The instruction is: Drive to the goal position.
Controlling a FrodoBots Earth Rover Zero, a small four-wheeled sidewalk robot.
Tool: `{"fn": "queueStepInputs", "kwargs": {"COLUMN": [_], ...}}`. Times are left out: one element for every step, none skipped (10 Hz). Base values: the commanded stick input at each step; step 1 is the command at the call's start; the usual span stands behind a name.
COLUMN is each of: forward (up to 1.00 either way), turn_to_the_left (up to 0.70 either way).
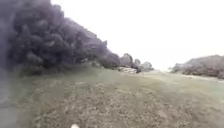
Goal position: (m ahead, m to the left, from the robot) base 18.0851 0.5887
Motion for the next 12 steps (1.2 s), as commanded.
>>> {"fn": "queueStepInputs", "kwargs": {"forward": [0.85, 0.85, 0.85, 0.85, 0.85, 0.85, 0.85, 0.85, 0.85, 0.85, 0.85, 0.85], "turn_to_the_left": [-0.34, -0.34, -0.34, -0.34, -0.34, -0.34, -0.34, -0.34, -0.15, -0.01, 0.00, 0.00]}}
